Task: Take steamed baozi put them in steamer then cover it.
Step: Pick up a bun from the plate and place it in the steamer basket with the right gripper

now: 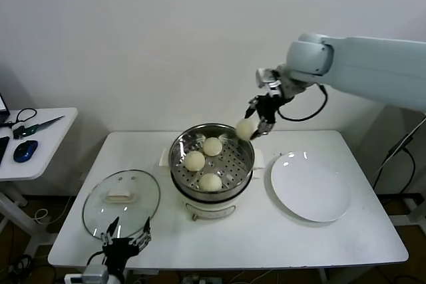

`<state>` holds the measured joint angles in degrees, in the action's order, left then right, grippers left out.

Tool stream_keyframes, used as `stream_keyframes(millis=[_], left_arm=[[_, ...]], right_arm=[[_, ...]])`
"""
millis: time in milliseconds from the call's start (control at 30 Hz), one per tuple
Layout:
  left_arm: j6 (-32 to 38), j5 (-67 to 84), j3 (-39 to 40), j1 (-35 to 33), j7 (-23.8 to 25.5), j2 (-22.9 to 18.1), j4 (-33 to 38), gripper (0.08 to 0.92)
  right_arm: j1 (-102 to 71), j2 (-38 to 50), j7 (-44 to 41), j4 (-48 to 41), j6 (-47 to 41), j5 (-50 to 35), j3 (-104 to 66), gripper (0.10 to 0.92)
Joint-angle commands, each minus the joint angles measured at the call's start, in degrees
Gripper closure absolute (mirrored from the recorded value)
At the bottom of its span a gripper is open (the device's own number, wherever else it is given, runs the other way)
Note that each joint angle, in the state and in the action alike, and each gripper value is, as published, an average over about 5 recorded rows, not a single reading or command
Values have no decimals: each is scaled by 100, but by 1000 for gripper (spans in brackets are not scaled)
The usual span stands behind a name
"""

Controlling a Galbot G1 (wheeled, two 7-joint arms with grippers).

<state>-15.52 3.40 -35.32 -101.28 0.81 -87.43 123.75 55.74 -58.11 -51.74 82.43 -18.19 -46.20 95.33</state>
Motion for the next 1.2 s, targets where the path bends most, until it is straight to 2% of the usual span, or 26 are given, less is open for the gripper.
stream_keyframes(millis=[33, 300, 900, 1000, 1200], left_arm=[[-9, 35, -33, -2, 2, 15, 7, 177], [-33, 23, -32, 34, 3, 17, -33, 177], [-118, 32, -39, 96, 12, 9, -46, 177], [-151, 36, -41, 101, 12, 4, -32, 177], [-399, 80, -55, 102, 10, -2, 13, 177]], right_arm=[[-909, -747, 496, -59, -391, 349, 41, 355], [-1626, -738, 666, -449, -447, 955, -149, 355], [-2048, -827, 712, -865, -438, 1143, -458, 347], [-1999, -794, 669, -851, -361, 1087, -507, 321], [-1580, -480, 383, -763, -58, 503, -746, 212]])
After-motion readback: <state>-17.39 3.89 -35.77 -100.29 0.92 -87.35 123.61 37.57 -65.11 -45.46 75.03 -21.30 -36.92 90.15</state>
